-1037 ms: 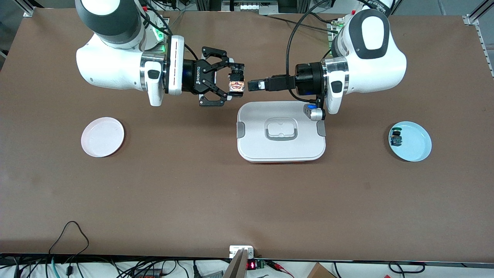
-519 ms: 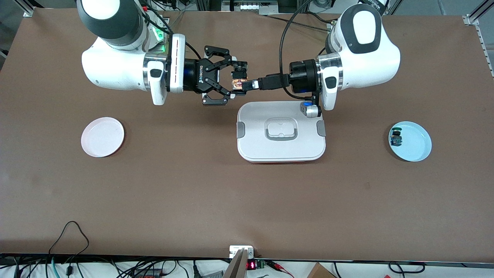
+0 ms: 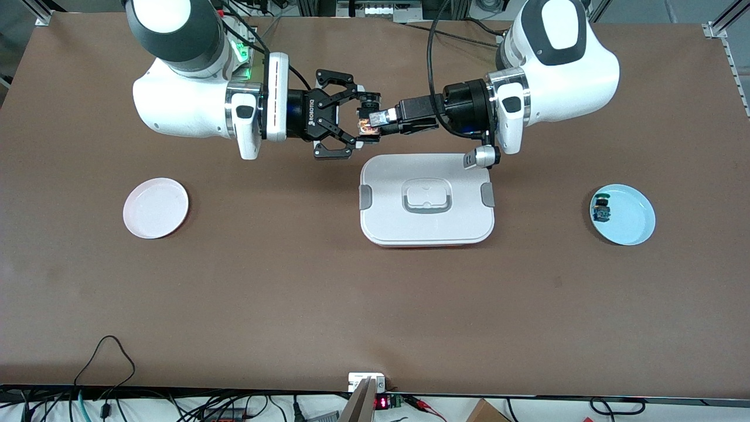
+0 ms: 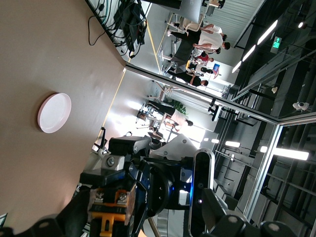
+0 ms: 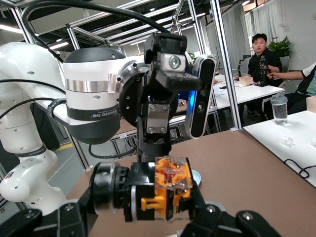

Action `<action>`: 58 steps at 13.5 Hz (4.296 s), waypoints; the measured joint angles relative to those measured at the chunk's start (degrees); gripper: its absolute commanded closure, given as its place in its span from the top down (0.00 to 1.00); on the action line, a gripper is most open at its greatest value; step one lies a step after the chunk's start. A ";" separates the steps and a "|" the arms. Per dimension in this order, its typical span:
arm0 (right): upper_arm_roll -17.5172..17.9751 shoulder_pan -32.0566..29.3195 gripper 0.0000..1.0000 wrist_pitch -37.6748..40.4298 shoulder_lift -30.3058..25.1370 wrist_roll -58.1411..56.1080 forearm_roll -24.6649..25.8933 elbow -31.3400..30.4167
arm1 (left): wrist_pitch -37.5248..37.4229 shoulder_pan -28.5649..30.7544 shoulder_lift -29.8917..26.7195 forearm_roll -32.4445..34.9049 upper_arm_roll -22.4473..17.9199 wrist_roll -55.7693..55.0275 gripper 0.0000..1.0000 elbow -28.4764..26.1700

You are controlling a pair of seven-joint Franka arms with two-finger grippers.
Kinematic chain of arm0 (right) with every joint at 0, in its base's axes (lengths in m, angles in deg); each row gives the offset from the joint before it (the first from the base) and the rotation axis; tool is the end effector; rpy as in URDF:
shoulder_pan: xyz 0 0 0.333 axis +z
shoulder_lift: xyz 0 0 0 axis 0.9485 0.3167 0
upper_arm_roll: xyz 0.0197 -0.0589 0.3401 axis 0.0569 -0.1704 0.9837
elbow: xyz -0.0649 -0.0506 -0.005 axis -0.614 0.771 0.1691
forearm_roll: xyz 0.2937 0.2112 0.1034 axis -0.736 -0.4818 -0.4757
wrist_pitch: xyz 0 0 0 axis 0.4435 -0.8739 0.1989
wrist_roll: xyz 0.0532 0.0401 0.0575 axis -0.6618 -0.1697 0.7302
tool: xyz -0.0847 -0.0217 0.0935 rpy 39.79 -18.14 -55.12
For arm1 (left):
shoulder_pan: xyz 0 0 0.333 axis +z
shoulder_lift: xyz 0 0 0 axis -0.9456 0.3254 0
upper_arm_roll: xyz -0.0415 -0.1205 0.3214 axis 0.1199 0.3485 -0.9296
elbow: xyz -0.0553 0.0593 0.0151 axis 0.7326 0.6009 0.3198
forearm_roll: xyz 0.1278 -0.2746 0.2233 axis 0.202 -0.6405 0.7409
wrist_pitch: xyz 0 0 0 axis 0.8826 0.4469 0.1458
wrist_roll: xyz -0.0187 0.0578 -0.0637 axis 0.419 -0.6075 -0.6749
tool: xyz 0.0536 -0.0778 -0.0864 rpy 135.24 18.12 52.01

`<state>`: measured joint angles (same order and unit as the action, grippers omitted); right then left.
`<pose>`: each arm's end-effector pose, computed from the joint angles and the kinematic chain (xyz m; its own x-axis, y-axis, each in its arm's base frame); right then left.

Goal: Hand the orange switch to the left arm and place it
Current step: 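Bring the switch above the box toward the left gripper, grasp it, then open the right gripper, releasing the switch to the left gripper, then carry the switch to the blue plate while the right gripper withdraws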

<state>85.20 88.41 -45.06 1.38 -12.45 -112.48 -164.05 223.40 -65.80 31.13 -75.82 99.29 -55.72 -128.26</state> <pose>0.5316 0.3847 0.5538 0.2740 0.1688 0.9468 0.9613 -0.0181 -0.2750 0.5373 -0.3588 0.5832 0.9164 0.1987 -0.3475 0.3650 -0.0586 0.9292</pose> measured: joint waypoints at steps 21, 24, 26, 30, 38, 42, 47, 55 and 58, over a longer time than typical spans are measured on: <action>-0.20 0.09 1.00 -0.50 -0.18 -0.61 -1.30 -0.44 | 0.36 0.47 -0.07 4.54 0.05 2.72 0.00 -1.54; -0.35 -1.00 1.00 0.11 -0.19 -0.61 -1.32 -0.71 | -7.05 5.17 -0.18 13.53 -0.11 2.66 0.00 -1.46; -0.79 -3.35 1.00 3.32 -0.20 -0.62 -1.31 -1.09 | -16.93 11.71 -0.26 24.28 -0.31 2.53 0.00 -0.97; -5.61 -5.96 1.00 12.64 -0.21 -0.63 -1.29 -2.74 | -34.25 23.74 -0.40 47.37 -0.87 2.60 0.00 1.49; -16.54 -6.80 1.00 30.21 -0.78 14.67 10.83 -4.18 | -43.64 34.68 -0.06 91.58 -1.09 3.02 0.00 1.18; -20.94 -7.02 1.00 35.81 -1.59 25.74 18.39 -3.91 | -31.83 39.59 0.59 104.94 -1.22 2.66 0.00 -7.08; -22.48 -7.06 1.00 33.61 -3.11 45.70 31.67 -1.47 | -19.72 44.80 11.75 122.16 -1.53 -6.03 0.00 -13.10; -20.25 -4.53 1.00 31.44 -3.42 76.07 69.61 7.06 | -13.76 44.94 23.20 135.03 -2.60 -11.22 0.00 -10.48; -19.95 -4.72 1.00 35.22 -3.59 77.20 83.73 9.26 | -13.72 44.97 26.35 139.20 -2.92 -13.37 0.01 -9.00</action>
<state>65.25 83.69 -9.84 -2.21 64.75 -28.76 -154.79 209.68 -20.84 57.48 63.38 96.37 -69.09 -137.26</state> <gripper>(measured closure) 0.000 0.656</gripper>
